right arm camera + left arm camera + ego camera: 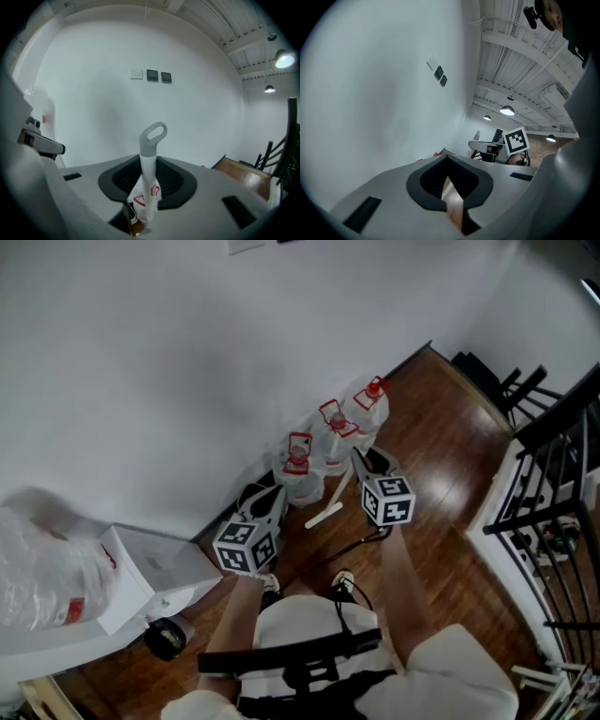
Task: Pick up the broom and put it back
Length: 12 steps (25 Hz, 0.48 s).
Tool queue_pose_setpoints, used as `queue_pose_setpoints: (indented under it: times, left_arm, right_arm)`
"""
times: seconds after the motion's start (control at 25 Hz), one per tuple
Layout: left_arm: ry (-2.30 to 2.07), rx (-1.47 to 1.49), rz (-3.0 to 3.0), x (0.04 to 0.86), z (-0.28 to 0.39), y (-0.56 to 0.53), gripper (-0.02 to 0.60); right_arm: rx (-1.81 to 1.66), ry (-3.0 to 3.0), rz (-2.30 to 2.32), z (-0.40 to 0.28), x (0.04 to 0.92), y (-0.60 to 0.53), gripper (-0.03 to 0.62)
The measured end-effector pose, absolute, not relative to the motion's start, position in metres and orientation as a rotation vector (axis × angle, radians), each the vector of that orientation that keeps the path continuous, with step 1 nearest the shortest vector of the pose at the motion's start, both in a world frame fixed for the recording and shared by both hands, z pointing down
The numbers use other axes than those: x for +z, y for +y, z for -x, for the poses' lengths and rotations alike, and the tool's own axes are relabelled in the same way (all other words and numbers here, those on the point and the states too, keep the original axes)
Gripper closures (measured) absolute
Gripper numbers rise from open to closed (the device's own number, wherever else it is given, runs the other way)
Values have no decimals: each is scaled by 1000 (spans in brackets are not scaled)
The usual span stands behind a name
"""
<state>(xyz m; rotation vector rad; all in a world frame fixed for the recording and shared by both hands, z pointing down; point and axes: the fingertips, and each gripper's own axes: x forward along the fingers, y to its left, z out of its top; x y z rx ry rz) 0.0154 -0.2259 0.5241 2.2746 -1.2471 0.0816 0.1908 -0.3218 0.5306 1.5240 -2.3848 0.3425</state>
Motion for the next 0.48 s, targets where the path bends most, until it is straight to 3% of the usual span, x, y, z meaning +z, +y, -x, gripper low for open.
queue_pose_setpoints:
  times: [0.48]
  left_arm:
    - [-1231,124,-2185,561,-10,-215,595]
  right_arm:
    - [464,-2233,-1386,-183,662,-365,470]
